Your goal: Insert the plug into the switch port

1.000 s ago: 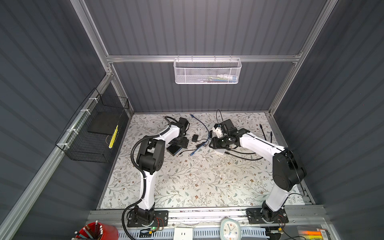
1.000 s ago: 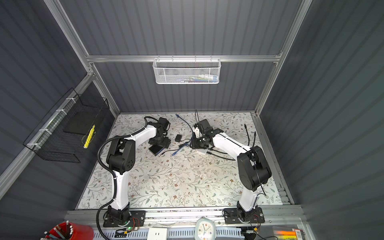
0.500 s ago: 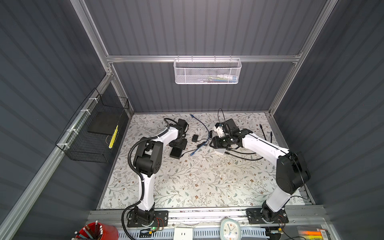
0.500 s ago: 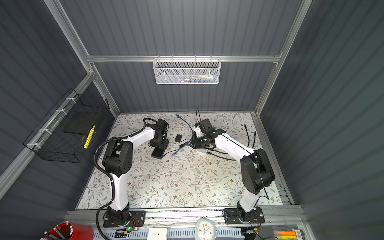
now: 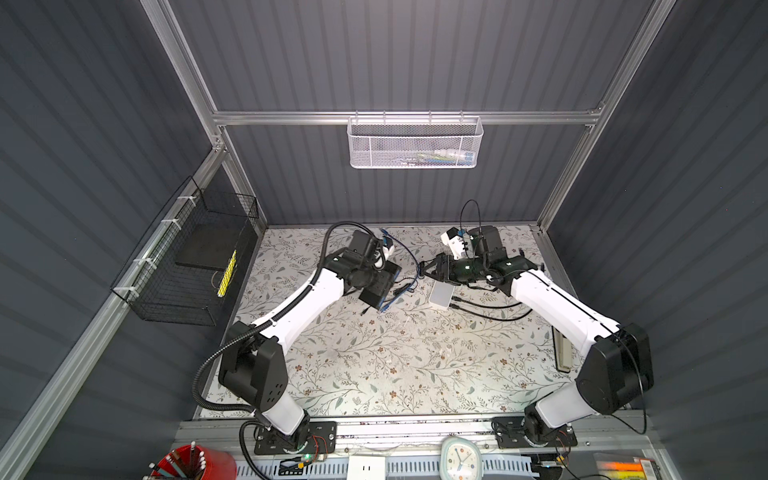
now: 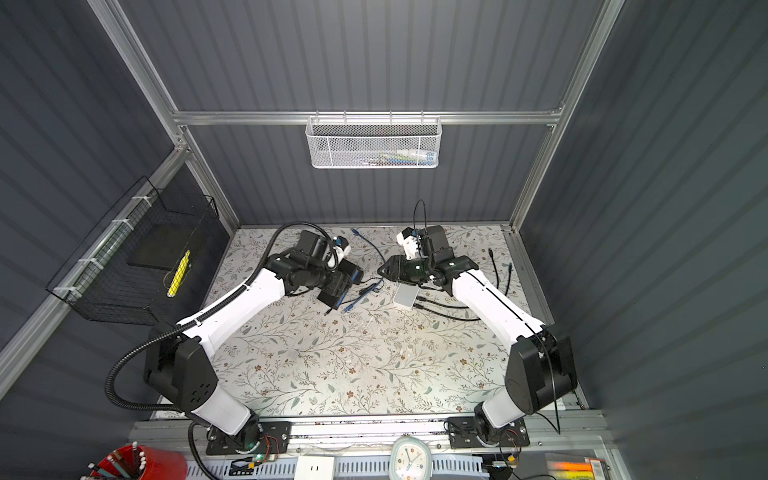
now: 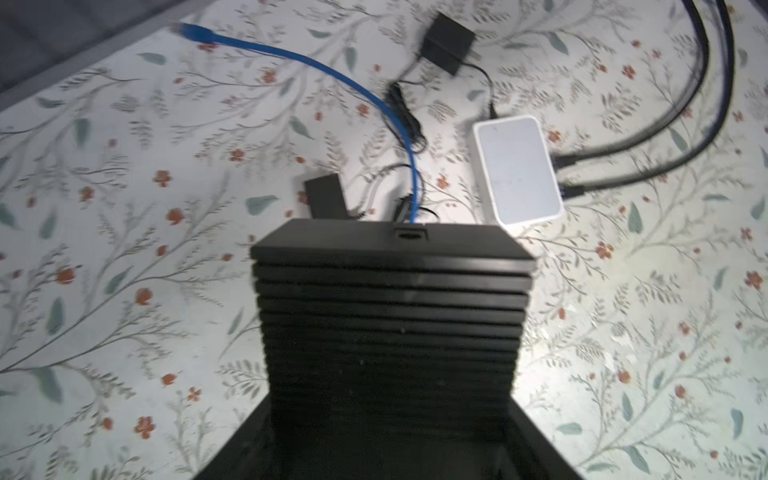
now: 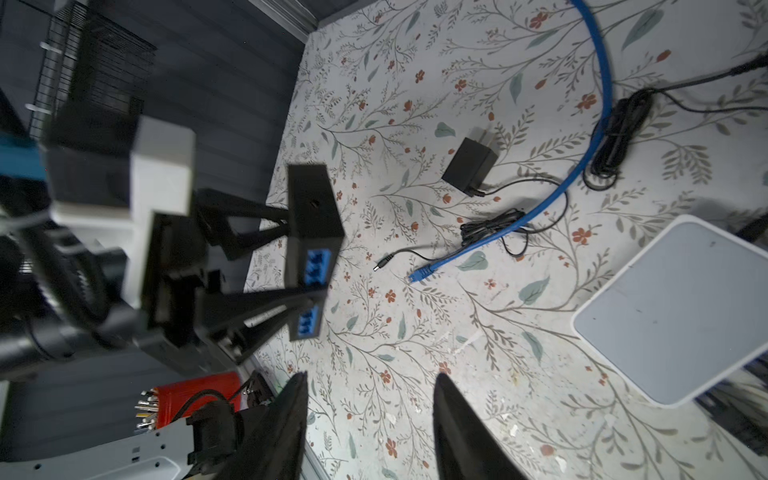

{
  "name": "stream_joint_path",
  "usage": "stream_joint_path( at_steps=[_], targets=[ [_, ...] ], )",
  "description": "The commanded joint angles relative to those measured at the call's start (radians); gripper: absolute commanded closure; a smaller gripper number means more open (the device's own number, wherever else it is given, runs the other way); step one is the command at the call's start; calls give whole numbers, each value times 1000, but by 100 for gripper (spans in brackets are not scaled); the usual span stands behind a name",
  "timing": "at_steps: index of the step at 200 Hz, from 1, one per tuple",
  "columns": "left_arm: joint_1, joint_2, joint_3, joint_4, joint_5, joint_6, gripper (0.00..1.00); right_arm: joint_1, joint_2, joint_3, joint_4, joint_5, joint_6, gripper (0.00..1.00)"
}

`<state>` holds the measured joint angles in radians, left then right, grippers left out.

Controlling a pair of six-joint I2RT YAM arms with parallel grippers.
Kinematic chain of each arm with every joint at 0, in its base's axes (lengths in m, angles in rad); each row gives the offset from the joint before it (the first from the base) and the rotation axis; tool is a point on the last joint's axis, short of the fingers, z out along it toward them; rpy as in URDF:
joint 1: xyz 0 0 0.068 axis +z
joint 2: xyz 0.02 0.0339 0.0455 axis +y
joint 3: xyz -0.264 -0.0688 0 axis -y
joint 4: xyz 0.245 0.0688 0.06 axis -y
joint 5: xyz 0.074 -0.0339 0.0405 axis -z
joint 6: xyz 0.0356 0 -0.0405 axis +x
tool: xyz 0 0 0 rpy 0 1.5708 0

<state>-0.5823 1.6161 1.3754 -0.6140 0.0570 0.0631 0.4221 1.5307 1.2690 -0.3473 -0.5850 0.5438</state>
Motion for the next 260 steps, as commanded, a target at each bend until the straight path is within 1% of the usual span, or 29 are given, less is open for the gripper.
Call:
stream_joint_path(
  at_steps=[1, 17, 37, 63, 69, 109, 220, 260],
  targets=[
    [-30, -13, -37, -4, 17, 20, 75, -5, -3, 8, -1, -56, 63, 48],
    [-37, -46, -69, 23, 25, 14, 75, -6, 28, 38, -36, -57, 59, 47],
    [-48, -78, -93, 41, 33, 11, 75, -5, 77, 62, -86, -90, 58, 46],
    [-52, -88, -108, 49, 29, 14, 75, 1, 100, 44, -47, -121, 81, 45],
    [-52, -86, -110, 48, 30, 12, 75, 4, 104, 41, -9, -129, 88, 45],
    [-54, -78, -110, 50, 38, 13, 76, 32, 146, 66, 12, -142, 104, 44],
    [-56, -87, -134, 59, 26, 23, 76, 112, 296, 190, 18, -167, 119, 45],
    [-56, -96, -139, 70, 17, 30, 76, 145, 322, 199, 11, -165, 122, 46]
  ],
)
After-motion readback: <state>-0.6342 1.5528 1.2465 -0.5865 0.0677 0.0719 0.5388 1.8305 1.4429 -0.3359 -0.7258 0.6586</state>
